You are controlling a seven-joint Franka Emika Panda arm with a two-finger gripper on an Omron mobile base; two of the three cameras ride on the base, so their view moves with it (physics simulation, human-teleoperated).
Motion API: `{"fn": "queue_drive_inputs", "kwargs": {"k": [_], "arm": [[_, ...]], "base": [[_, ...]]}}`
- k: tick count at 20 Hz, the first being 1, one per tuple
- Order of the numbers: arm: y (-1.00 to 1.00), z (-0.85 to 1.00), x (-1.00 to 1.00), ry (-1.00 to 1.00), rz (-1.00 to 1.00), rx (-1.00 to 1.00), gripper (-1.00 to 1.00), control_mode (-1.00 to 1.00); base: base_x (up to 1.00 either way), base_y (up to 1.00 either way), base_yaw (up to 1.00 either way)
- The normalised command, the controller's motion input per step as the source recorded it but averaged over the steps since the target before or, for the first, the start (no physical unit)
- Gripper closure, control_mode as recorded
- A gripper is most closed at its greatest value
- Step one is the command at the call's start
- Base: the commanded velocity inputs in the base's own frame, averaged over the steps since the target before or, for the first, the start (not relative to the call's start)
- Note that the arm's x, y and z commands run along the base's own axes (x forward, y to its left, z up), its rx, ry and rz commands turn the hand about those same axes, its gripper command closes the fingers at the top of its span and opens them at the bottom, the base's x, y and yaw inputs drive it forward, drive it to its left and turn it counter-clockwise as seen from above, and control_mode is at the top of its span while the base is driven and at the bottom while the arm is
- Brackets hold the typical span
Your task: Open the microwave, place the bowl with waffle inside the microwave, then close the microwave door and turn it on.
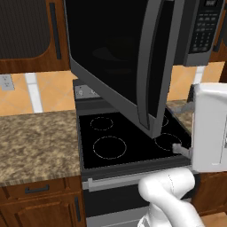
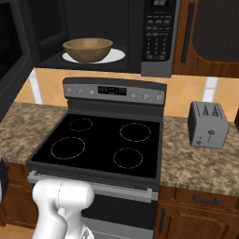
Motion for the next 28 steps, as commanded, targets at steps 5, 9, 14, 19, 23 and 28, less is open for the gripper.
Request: {"fn": "queue_drive_inputs", "kwargs": {"k": [5, 9, 14, 19, 23, 28], "arm": [[0.78, 0.0, 0.05, -0.12, -0.12, -0.01, -1.0, -1.0], [0.95, 0.0, 0.46, -0.14, -0.37, -0.09, -1.0, -1.0], [0.72, -0.03, 0.71, -0.12, -0.51, -0.18, -1.0, -1.0], [0.18, -0.2, 0.82, -0.02, -0.54, -0.04, -1.0, -1.0], [0.01, -0.16, 0.81, 0.0, -0.52, 0.0, -1.0, -1.0], [0.0, -0.07, 0.77, 0.0, -0.44, 0.0, -1.0, -1.0]], "base": [[0.0, 0.0, 0.0], [0.0, 0.0, 0.0], [0.0, 0.0, 0.0], [0.0, 0.0, 0.0], [0.0, 0.0, 0.0], [0.0, 0.0, 0.0]]}}
